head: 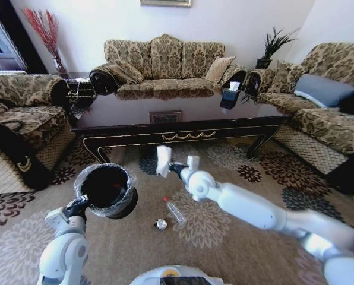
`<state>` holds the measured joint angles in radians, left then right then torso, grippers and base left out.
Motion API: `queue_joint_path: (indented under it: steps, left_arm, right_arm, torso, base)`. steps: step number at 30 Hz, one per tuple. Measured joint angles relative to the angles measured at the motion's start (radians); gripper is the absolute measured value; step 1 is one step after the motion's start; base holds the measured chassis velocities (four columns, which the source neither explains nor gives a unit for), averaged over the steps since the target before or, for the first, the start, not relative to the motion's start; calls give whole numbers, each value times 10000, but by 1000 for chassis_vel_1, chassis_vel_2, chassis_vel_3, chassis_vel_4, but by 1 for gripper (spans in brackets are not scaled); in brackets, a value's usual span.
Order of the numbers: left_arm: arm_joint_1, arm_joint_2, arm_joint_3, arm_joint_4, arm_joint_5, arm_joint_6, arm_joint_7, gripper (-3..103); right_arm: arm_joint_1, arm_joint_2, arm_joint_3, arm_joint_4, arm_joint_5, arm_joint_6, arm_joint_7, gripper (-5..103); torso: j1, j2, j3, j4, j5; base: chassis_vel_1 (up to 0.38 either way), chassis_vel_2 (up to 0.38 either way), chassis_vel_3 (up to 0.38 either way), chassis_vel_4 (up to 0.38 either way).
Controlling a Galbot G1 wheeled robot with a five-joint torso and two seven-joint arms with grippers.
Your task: Move to the front of the table and pick up the trash from the floor, then place it into the trash bin.
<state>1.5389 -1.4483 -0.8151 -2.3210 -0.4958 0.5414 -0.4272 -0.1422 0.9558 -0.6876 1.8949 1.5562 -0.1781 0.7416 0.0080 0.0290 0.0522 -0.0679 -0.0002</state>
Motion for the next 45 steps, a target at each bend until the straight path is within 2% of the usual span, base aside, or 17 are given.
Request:
queue_joint_path:
  steps: [5, 10, 17, 28, 30, 32, 45]
  left_arm:
    - [-72, 4, 0, 71, -15, 3, 4, 3]
    - [-120, 6, 12, 89, -43, 17, 4, 3]
    - [-134, 2, 35, 66, -58, 41, 6, 3]
    - [-170, -3, 32, 48, -84, 44, 8, 3]
    - [-178, -22, 32, 48, -86, 45, 10, 3]
    - [-184, -34, 31, 51, -88, 45, 11, 3]
    - [-183, -12, -47, 39, -118, 44, 17, 3]
  right_arm:
    - [423, 270, -409, 275, 265, 162, -135, 0]
    - [453, 547, -992, 381, -253, 397, -520, 0]
    - [747, 1385, -1266, 216, -239, 492, -504, 0]
    - [1685, 2392, -1379, 447, 949, 502, 104, 0]
    - [1968, 2770, -1459, 668, 1642, 500, 668, 0]
    - [2027, 3034, -1605, 764, 1847, 501, 950, 0]
    - [1428, 3304, -2355, 9, 651, 491, 738, 0]
  torso:
    - [0, 1, 0, 1, 0]
    - [0, 0, -1, -2, 2]
    - [0, 0, -1, 0, 1]
    - [0, 0, -1, -1, 0]
    - [0, 0, -1, 0, 0]
    - [0, 1, -1, 2, 0]
    - [0, 1, -1, -1, 2]
  base:
    - [0, 0, 0, 0]
    - [0, 0, 0, 0]
    - [0, 0, 0, 0]
    - [0, 0, 0, 0]
    - [0, 0, 0, 0]
    - [0, 0, 0, 0]
    - [0, 0, 0, 0]
